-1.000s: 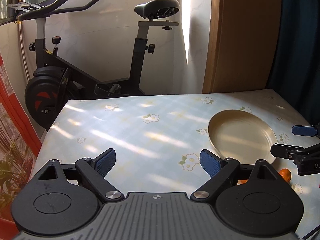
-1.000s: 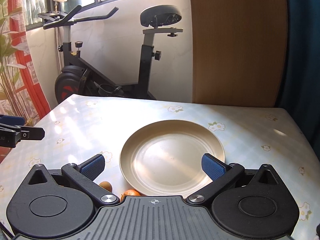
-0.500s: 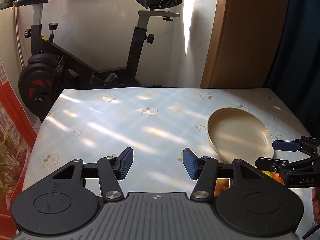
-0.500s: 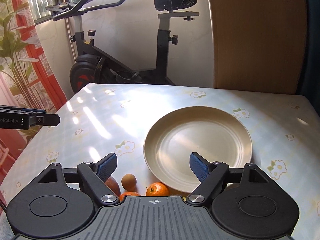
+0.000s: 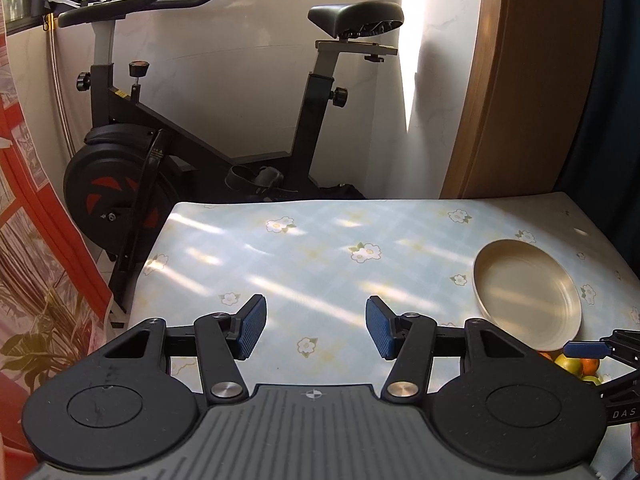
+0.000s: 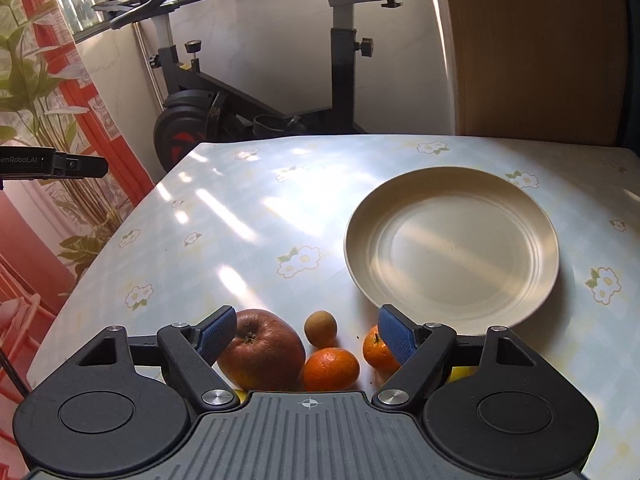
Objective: Organize fruits
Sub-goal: 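Move the left gripper toward the red apple while the right gripper follows, then close the left gripper on the red apple from above, then carry the red apple onto the cream plate and open the left gripper, then grasp a tangerine with the right gripper while the left grasps the small brown fruit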
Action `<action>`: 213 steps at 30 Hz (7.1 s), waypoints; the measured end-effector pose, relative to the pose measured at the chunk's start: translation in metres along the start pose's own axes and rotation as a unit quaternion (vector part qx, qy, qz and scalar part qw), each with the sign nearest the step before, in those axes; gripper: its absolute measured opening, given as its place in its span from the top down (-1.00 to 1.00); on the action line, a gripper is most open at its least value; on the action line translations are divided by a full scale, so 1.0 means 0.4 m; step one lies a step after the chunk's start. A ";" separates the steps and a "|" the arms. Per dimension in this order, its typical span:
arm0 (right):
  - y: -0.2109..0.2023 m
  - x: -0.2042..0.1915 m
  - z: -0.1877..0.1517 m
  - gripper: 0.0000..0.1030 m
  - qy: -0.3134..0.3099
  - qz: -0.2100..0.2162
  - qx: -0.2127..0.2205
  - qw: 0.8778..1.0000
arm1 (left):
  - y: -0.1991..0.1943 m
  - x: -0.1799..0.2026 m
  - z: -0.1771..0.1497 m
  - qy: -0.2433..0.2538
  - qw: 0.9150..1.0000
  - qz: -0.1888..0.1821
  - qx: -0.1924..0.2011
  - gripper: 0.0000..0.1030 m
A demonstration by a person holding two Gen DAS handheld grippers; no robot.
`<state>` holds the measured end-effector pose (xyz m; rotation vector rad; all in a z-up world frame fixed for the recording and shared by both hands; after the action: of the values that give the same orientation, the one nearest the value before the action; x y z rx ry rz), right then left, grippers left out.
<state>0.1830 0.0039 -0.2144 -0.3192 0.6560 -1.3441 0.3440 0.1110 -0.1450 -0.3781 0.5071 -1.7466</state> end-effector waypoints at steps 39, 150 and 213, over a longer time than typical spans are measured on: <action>0.045 -0.092 -0.063 -0.09 -0.053 0.043 -0.065 0.996 | 0.123 0.311 -0.238 -0.078 0.958 -0.238 -0.142 0.14; 0.188 0.217 0.161 -0.26 -0.078 0.045 -0.003 0.996 | 0.287 0.395 -0.048 -0.101 0.980 -0.163 -0.058 0.27; -0.086 0.336 -0.095 0.24 0.005 -0.074 -0.044 0.996 | -0.043 0.333 -0.196 -0.061 0.995 -0.078 -0.012 0.26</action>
<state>0.1441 -0.1274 -0.2586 -0.4398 0.7122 -1.4606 0.2593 -0.0049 -0.2049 -0.5503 0.4208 -1.8549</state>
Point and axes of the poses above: each gripper's, at about its wrist camera, not at the fingertips, and y roughly the way its jaws point, x to its right, z to its top, the point moved 10 cm from there along y, roughly the way its jaws point, and after that the axes turned 12 degrees about x, right-handed, at the moved point
